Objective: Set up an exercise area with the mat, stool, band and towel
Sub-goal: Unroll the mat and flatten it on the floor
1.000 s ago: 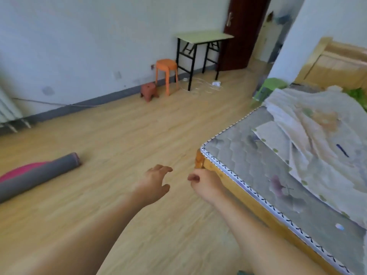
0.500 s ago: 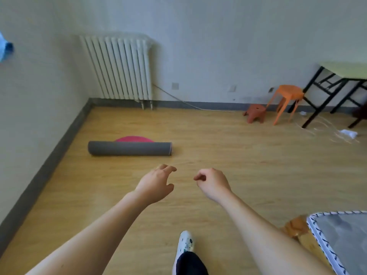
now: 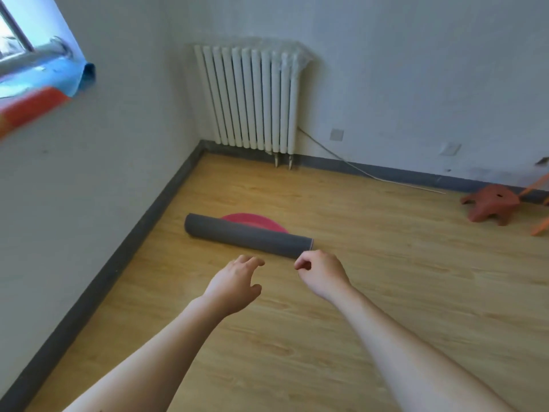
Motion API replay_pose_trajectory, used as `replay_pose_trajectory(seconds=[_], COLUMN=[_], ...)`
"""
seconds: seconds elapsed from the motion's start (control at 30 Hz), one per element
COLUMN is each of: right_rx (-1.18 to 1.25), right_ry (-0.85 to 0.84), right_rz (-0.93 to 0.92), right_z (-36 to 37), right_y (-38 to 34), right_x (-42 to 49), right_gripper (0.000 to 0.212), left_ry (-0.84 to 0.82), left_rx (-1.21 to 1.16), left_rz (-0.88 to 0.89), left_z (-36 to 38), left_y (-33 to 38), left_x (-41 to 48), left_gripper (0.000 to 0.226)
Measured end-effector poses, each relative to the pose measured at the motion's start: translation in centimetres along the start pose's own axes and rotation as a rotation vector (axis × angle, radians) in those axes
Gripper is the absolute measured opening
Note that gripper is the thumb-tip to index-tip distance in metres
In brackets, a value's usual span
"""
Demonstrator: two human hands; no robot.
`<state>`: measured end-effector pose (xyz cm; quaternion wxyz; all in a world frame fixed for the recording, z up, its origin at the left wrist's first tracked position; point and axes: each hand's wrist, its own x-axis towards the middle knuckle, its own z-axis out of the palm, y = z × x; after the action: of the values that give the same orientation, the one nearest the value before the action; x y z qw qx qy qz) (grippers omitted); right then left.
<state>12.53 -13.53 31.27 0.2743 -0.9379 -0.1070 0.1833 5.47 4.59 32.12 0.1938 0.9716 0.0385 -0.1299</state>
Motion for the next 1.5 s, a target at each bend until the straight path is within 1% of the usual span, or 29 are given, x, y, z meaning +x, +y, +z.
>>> replay_pose_trajectory(seconds=[0.07,0.2,0.33,0.5,0.63,0.7,0.8,0.9,1.0,1.1,1.33,1.4,1.5], right_rx=[0.001,-0.039,-0.04,-0.005,0.028,0.03,0.044,0.035,-0.011,-0.049,-0.123,-0.153,-0.196], right_ry=[-0.052,-0.078,-0.073,-0.051,-0.098,-0.094,-0.104,-0.114,-0.113,-0.107,-0.178,-0.202,-0.239], right_rz=[-0.02,-0.059,-0.034,0.089,0.219,0.254,0.296,0.346,0.364,0.374,0.378,0.378,0.385], right_z=[0.1,-0.3,0.2,2.6,5.7,7.0,9.8,13.5,17.2,22.2,35.4,38.1,42.2], right_y=[-1.5,-4.2,-6.6,-10.3,-14.2,-15.9,-16.9,-15.8,-13.3,-9.2,2.0,4.4,7.5], right_x=[3.6,9.9,17.0,28.1,37.0,40.7,46.6,52.0,57.0,62.0,70.3,71.8,73.9], right_gripper=[0.022,0.024,0.025,0.026,0.023,0.022,0.024,0.025,0.025,0.026,0.026,0.028,0.037], left_ry=[0.0,0.011,-0.01,-0.068,-0.138,-0.164,-0.213,-0.272,-0.297,-0.289,-0.425,-0.443,-0.472], left_rx=[0.006,-0.008,-0.004,-0.016,-0.02,0.004,0.003,0.023,0.052,0.077,0.121,0.135,0.161], left_rz=[-0.035,-0.081,-0.051,0.014,0.032,0.048,0.054,0.079,0.094,0.106,0.058,0.048,0.072], left_z=[-1.1,-3.2,-5.0,-8.8,-11.6,-12.0,-10.8,-7.4,-3.1,2.4,18.6,22.1,27.4], left_y=[-2.0,-5.6,-10.1,-17.9,-25.6,-28.5,-32.1,-34.3,-36.2,-38.8,-44.9,-46.0,-47.4], left_x=[2.4,7.2,14.2,25.3,33.7,37.6,43.8,49.3,54.1,59.1,68.7,70.7,72.9], left_gripper=[0.054,0.054,0.056,0.055,0.054,0.054,0.054,0.055,0.055,0.055,0.058,0.06,0.061])
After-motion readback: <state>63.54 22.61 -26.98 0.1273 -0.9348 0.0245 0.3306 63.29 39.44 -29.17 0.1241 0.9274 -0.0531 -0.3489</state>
